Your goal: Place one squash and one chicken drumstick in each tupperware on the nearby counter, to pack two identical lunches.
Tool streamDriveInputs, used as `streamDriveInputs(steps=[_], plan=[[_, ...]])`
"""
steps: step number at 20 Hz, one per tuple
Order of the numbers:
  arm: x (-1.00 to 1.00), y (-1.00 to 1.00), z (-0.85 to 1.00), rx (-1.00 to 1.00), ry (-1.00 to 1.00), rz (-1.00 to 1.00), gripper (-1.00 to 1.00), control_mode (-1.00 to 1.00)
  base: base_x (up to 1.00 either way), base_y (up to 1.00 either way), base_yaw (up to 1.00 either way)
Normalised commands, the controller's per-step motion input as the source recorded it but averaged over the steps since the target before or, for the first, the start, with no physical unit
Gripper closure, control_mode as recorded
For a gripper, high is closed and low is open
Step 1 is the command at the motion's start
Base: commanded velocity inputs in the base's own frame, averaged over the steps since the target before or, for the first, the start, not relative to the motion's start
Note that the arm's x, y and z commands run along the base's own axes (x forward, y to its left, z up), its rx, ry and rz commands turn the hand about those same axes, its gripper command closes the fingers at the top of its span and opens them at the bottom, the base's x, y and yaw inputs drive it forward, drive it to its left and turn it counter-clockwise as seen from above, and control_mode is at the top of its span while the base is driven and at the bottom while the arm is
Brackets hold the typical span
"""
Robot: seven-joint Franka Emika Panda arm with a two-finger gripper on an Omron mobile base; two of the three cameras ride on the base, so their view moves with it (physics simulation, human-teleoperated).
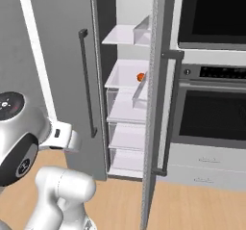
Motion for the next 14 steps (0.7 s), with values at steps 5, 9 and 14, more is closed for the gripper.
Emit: streamDriveInputs(steps=[5, 9, 14], plan=[[0.00, 0.00, 0.00, 0.00, 0.00, 0.00, -1.00, 1.00, 0.51, 0.36, -0.20], [0.00, 0.00, 0.00, 0.00, 0.00, 0.00, -1.00, 1.00, 0.49, 0.51, -0.17], [0.00, 0.00, 0.00, 0.00, 0.00, 0.00, -1.00, 1.00, 0.67, 0.05, -0.18]])
